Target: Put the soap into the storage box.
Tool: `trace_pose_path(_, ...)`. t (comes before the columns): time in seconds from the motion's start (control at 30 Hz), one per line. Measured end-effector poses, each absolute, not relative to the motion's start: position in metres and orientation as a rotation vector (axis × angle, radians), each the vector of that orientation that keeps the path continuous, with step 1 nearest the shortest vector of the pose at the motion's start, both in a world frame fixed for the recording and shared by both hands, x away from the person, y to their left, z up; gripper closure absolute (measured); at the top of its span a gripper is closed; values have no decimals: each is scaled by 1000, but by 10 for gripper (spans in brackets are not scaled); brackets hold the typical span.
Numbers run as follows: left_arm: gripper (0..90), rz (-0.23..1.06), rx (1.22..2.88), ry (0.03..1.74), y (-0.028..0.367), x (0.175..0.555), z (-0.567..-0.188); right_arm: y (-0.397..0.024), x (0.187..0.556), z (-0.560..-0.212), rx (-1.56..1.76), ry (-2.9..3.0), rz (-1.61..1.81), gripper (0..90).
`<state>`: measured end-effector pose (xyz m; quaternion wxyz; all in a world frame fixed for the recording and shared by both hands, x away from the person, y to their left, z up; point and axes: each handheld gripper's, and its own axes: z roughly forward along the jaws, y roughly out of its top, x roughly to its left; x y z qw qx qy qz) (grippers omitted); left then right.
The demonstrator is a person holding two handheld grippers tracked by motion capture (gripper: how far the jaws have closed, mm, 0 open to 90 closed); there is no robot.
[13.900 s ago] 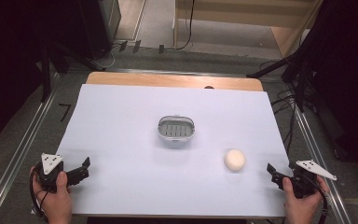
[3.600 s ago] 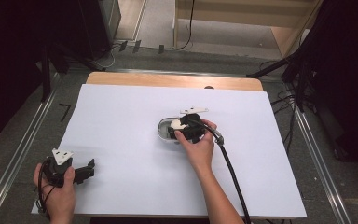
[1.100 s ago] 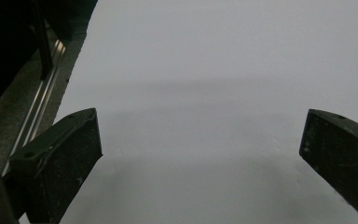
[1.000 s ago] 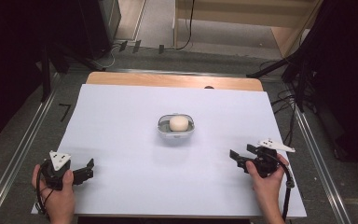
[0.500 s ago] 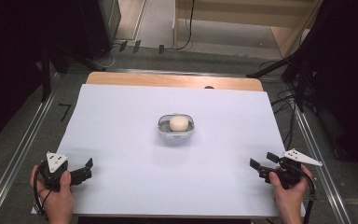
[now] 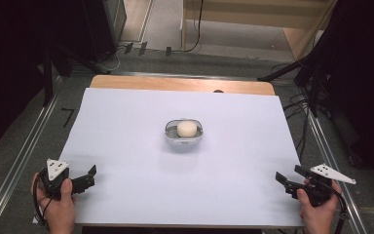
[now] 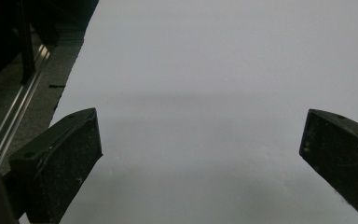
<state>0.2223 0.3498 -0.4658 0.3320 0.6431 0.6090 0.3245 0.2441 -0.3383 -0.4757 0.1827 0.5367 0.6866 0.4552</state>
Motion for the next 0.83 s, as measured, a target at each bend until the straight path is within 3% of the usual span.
trace_pose_path(0.83, 0, 854, 1678, 1557, 349, 219, -466, -346, 245, -486, 1537, 1876, 1335, 115)
